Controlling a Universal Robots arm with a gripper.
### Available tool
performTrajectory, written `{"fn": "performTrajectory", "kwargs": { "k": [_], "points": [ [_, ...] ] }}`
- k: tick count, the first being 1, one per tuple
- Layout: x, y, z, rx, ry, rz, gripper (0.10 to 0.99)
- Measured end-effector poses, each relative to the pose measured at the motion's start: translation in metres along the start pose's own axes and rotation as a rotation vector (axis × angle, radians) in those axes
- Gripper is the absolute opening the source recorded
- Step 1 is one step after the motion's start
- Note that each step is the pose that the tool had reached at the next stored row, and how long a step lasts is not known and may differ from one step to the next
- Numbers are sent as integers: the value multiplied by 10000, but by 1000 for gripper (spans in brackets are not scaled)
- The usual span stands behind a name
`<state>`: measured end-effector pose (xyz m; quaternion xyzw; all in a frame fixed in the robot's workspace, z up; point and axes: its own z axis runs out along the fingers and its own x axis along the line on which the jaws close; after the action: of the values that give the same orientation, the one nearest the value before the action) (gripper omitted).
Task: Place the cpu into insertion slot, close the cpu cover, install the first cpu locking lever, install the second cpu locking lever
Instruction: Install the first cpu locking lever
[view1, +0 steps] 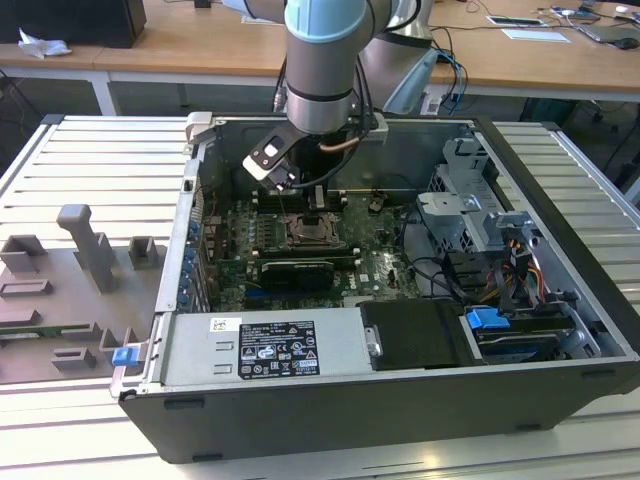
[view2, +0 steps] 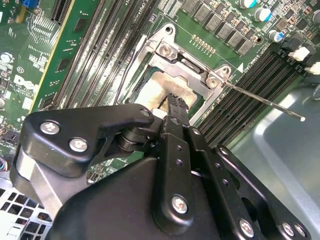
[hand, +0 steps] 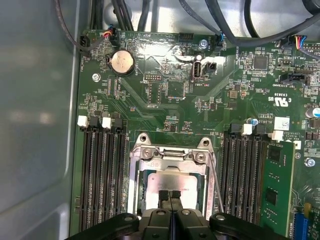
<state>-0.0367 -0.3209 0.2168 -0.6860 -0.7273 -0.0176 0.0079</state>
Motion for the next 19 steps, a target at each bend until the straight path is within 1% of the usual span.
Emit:
{"fn": "performTrajectory", "kwargs": {
  "k": [19],
  "points": [
    [1,0,-31,1,-1,0,106]
  ]
}}
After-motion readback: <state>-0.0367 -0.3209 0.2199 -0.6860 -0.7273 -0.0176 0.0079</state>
